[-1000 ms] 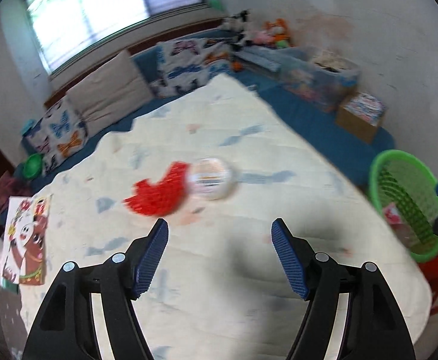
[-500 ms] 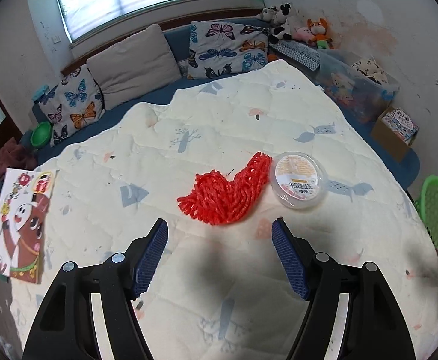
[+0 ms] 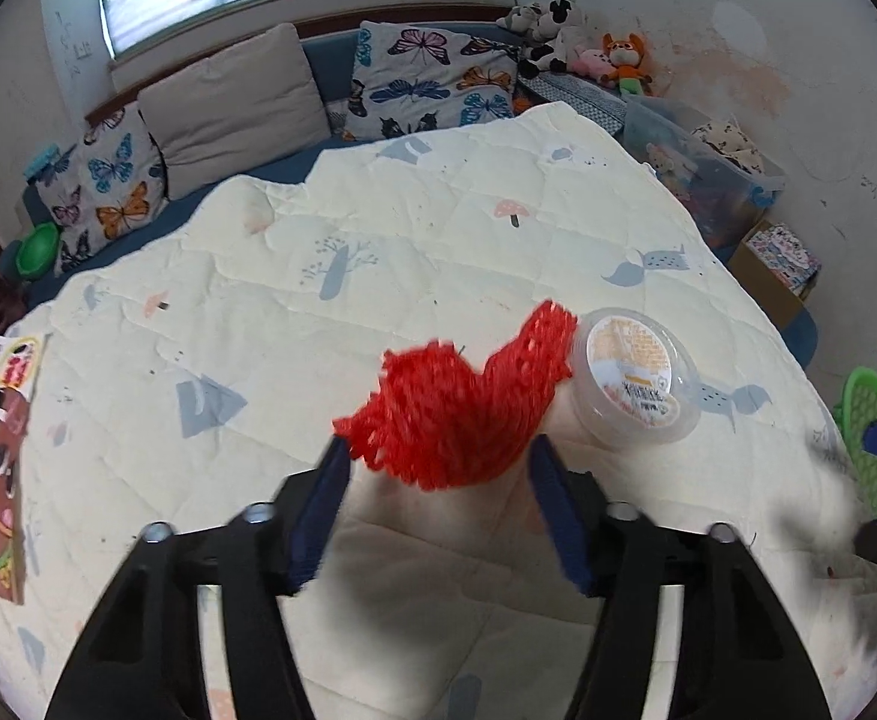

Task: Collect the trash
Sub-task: 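Grasp the red mesh net with the left gripper, then grasp the clear plastic tub with the right gripper while the left holds the mesh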

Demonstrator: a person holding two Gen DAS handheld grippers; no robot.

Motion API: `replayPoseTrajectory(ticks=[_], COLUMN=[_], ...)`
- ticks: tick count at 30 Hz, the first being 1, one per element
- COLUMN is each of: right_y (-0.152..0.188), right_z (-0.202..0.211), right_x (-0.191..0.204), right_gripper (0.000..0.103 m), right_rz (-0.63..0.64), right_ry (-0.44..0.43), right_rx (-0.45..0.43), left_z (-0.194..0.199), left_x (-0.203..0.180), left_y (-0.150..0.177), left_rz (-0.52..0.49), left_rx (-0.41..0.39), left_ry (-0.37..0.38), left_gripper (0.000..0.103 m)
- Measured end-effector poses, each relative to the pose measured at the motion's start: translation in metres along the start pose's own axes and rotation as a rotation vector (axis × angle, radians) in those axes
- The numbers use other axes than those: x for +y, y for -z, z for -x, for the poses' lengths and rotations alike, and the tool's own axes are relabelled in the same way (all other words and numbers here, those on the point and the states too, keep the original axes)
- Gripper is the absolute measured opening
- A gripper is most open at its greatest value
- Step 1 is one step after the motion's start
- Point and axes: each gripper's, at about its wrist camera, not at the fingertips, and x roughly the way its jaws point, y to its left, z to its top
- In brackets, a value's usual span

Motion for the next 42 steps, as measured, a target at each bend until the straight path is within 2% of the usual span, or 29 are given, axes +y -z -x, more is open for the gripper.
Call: replayPoseTrajectory(ticks=[1,2,6,10,11,17,20,24,25,27,29,32,33,35,38,40,42], right_y=[-0.001,-0.003,-0.01,-0.021,-0.024,-0.037,-0.042,-0.049,-0.051,-0.054,-0.057,-0.059,-0.059,-0.058,-0.056,-0.053,-0.051], right_z=[-0.004,-0.009,-0.027,-0.046,-0.05,-0.077,-0.086,-0.098,-0.1,-0.104,-0.107,-0.112,-0.114,-0.116,-0.112,-0.107,-0.102], right_x=[0.001,0.003,0.01,0.018,0.02,0.022,0.024,0.023,0.023,0.023,0.023,0.025,0.025,0.025,0.025,0.023,0.02], right_gripper=[0.067,0.067,0.067,0.07,0.072,0.072,0.077,0.077,0.077,0.077,0.077,0.077,0.073,0.067,0.066,0.066,0.066], right_rz=[0.005,0.01,0.025,0.041,0.042,0.042,0.048,0.055,0.055,0.055,0.054,0.063,0.065,0.071,0.075,0.067,0.062], right_ry=[-0.002,-0.007,-0.015,-0.023,-0.024,-0.026,-0.022,-0.021,-0.021,-0.029,-0.036,-0.035,-0.035,-0.028,-0.028,-0.032,-0.032], right_rx=[0.003,0.008,0.025,0.027,0.025,0.036,0.043,0.048,0.047,0.047,0.046,0.045,0.048,0.049,0.04,0.035,0.034], left_z=[-0.001,-0.001,0.003,0.01,0.012,0.016,0.018,0.021,0.022,0.024,0.026,0.028,0.028,0.028,0.026,0.023,0.019], left_x=[0.001,0.002,0.006,0.009,0.011,0.022,0.029,0.034,0.035,0.035,0.034,0.033,0.032,0.03,0.029,0.029,0.028], left_y=[0.001,0.003,0.007,0.01,0.011,0.016,0.018,0.016,0.015,0.013,0.011,0.009,0.008,0.008,0.006,0.003,0.0], left_rz=[-0.002,-0.003,0.0,-0.002,-0.003,0.006,0.027,0.033,0.036,0.032,0.028,0.017,0.012,0.003,0.0,-0.003,-0.006], left_rx=[0.0,-0.003,-0.023,-0.04,-0.044,-0.043,-0.033,-0.032,-0.032,-0.045,-0.064,-0.072,-0.072,-0.079,-0.077,-0.081,-0.081], left_ry=[0.007,0.018,0.036,0.033,0.04,0.037,0.076,0.095,0.106,0.097,0.092,0.096,0.093,0.088,0.09,0.085,0.078], left_gripper=[0.044,0.033,0.02,0.014,0.0,0.0,0.0,0.001,0.004,0.031,0.046,0.051,0.057,0.061,0.07,0.071,0.077])
